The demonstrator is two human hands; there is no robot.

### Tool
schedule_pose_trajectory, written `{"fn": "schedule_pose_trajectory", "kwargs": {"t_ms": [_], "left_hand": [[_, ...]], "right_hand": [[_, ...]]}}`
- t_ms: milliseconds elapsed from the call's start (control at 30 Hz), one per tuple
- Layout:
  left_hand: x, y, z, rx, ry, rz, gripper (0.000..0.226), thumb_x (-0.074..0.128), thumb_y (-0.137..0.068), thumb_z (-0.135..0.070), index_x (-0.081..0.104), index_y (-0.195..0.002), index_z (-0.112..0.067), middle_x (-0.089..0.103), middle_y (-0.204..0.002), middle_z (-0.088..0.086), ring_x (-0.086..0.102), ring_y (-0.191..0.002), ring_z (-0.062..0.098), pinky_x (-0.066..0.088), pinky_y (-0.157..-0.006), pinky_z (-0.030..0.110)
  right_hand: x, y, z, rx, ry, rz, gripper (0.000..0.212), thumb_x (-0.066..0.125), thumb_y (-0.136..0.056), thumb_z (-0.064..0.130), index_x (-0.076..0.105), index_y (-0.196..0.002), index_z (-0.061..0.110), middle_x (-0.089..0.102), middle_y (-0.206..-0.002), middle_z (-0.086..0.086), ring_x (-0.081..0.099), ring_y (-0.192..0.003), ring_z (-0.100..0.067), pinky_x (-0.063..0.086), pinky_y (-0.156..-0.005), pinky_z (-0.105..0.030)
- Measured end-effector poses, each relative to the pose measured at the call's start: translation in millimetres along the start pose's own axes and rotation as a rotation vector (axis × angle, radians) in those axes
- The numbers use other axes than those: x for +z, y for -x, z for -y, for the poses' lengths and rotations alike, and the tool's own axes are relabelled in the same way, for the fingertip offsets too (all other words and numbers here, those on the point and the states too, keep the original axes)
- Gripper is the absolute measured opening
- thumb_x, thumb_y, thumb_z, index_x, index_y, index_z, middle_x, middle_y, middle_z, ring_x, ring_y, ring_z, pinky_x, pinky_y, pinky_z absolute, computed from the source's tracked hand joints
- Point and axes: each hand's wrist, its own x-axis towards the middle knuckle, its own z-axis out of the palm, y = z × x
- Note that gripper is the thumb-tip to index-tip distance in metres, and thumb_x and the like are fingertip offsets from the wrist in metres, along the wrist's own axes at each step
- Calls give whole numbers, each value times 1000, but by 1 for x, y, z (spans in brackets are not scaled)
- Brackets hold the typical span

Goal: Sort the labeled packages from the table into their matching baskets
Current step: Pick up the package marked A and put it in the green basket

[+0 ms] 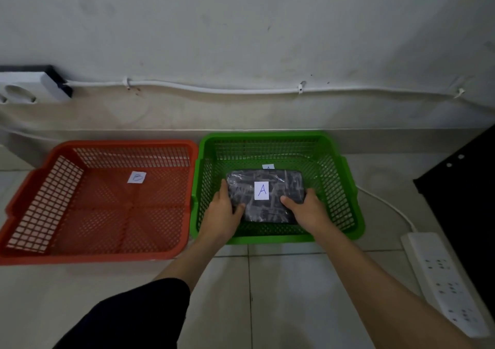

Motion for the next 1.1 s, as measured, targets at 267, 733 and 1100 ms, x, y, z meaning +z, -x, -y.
{"fn": "schedule_pose_trajectory", "kwargs": {"t_ms": [267,733,1100], "left_hand": [[2,-7,13,70,-89,15,76,52,-94,-29,6,-151,-7,36,-149,15,42,-130,31,37,-106,40],[-16,-5,4,301,-463,-414,67,50,-89,-37,28,-147,-12,29,-156,6,28,-142,27,30,-110,47],[-18,-16,33,8,-201,-361,66,40,-93,-3,7,-150,-3,25,-154,18,38,-132,36,40,-103,43]], "right_hand": [[16,-18,-6,-13,122,-10,63,64,-89,34,40,-137,1,55,-136,-19,54,-122,-35,44,-98,-39],[20,-24,-10,-334,440,132,110,74,-64,63,12,-152,38,-11,-163,-6,12,-148,-33,23,-115,-52],[41,-20,-2,-377,325,188,98,81,-59,56,29,-139,32,31,-142,-11,45,-128,-36,40,-107,-48]]}}
